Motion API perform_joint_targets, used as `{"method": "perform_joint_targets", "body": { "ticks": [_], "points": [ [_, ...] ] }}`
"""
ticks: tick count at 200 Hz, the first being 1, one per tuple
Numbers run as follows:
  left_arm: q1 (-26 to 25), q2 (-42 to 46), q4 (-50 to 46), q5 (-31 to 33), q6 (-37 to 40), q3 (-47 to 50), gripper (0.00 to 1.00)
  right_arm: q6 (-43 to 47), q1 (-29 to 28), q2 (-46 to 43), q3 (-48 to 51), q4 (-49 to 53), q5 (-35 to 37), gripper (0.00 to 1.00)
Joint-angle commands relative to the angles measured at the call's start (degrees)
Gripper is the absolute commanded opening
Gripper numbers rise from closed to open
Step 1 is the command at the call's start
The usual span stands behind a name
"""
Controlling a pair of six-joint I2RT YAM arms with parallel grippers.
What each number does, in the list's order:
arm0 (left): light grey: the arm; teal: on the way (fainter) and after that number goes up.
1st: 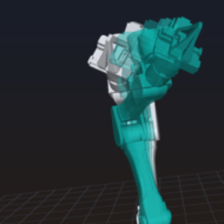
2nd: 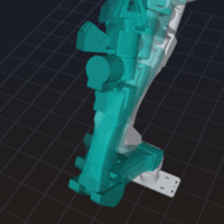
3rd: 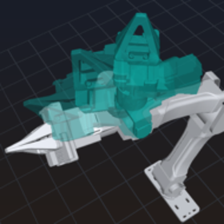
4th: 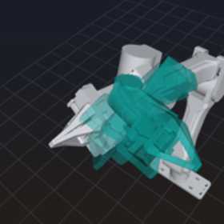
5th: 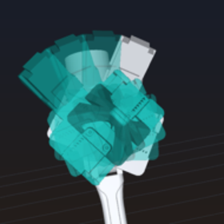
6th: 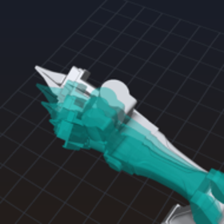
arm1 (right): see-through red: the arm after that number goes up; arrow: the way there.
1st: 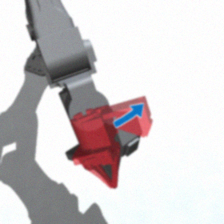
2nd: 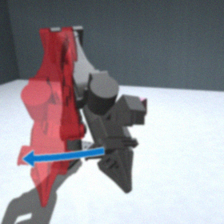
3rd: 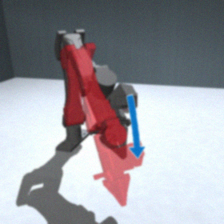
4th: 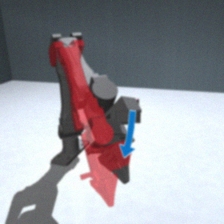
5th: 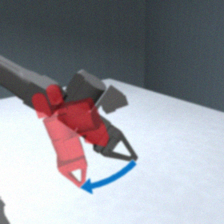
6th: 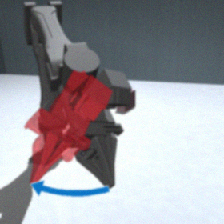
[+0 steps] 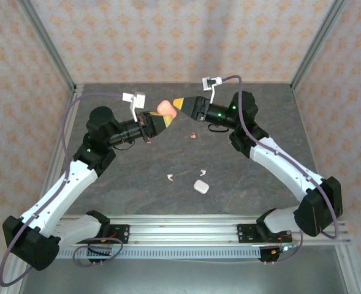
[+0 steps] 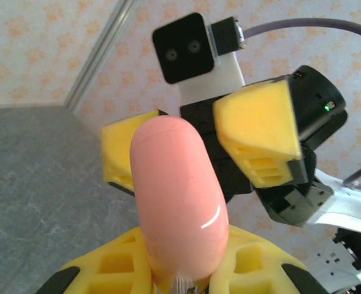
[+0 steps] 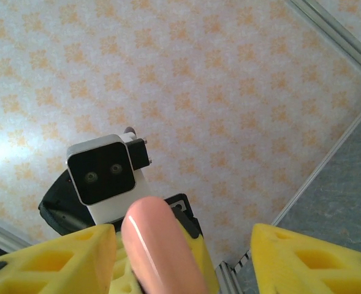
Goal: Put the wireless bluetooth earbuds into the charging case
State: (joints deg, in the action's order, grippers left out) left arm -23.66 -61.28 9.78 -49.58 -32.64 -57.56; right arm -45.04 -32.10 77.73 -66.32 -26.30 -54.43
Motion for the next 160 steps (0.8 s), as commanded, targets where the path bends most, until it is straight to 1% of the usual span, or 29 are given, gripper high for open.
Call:
{"method": "perform_joint_targets", "body": {
  "ticks": [1, 38, 66, 84, 109, 160],
  "points": [
    [-0.93, -0.54, -1.16, -3.14, 1.71, -3.2, 0.0, -0.1, -0.67, -0.4, -0.7, -5.33, -3.58, 0.56],
    [-1.31, -1.45, -1.34, -3.33, 1.71, -4.16, 0.0, 0.5, -1.21, -0.31, -0.1, -6.17, -5.59, 0.49],
    [-1.3, -1.82, -1.59, -3.24, 1.71, -4.57, 0.0, -0.47, -1.21, -0.26, 0.58, -8.71, -6.9, 0.49],
    [-1.39, -2.08, -1.69, -3.63, 1.58, -4.99, 0.0, -0.02, -1.26, -0.18, 0.67, -8.17, -7.15, 0.48],
    [-1.47, -2.4, -2.6, -4.01, 1.44, -5.63, 0.0, -0.26, -1.22, 0.3, 0.54, -8.05, -8.13, 0.43],
    [-1.47, -3.21, -3.93, -4.91, 1.27, -6.76, 0.0, -2.95, -1.22, 1.93, 0.06, -11.44, -11.25, 0.35]
  ]
}}
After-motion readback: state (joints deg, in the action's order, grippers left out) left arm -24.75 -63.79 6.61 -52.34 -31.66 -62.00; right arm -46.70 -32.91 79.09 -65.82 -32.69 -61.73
